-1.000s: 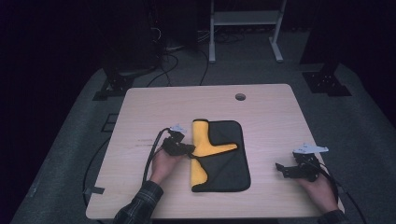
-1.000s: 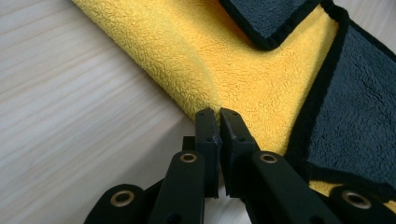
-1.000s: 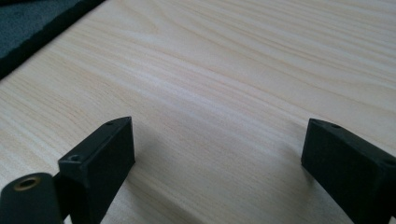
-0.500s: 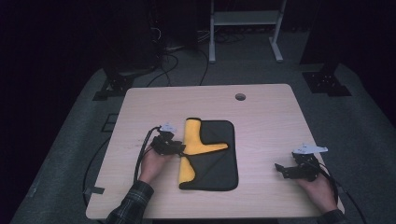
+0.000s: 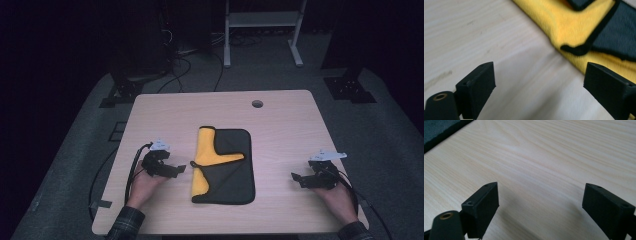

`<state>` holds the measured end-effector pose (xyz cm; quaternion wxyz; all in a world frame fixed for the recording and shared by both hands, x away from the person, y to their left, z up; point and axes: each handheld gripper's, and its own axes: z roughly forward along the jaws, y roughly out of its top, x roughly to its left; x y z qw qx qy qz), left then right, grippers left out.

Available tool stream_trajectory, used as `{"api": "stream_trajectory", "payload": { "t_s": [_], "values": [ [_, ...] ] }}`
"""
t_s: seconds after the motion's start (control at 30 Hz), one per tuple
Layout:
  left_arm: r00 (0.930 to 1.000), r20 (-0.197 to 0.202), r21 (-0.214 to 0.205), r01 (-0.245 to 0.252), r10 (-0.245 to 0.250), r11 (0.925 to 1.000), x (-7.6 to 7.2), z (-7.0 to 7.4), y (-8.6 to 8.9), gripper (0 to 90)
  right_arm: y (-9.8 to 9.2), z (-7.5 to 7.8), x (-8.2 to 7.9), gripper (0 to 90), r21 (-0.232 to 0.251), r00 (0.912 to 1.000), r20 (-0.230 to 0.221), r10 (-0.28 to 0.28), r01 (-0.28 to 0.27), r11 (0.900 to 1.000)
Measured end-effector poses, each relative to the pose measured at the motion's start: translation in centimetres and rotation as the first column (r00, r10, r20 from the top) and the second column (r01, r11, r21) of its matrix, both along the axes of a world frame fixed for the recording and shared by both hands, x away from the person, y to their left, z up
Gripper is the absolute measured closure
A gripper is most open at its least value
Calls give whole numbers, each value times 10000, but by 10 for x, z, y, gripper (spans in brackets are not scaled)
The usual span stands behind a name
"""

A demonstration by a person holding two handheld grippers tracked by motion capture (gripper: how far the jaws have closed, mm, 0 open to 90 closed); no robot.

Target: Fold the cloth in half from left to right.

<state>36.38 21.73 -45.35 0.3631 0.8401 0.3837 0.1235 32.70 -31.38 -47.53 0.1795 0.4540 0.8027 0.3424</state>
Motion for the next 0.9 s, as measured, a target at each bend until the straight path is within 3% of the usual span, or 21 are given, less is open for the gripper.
{"api": "stream_trajectory", "payload": {
  "t_s": [0.27,0.67,0.8,0.9],
  "values": [
    [9994,-248,493,248,-236,9985,-25,-9,9,20,11,9,8,130,338,9991,-3,424,-424,9985],
    [9983,-328,698,500,-478,9963,-50,-20,18,19,36,24,23,129,591,9930,263,1156,-1169,9914],
    [9985,117,1082,512,-528,9928,-56,-24,17,2,47,29,28,133,653,9882,446,1466,-1493,9866],
    [9970,554,669,501,-538,9965,-61,-29,20,0,56,32,32,135,698,9851,541,1631,-1666,9835]
  ]
}}
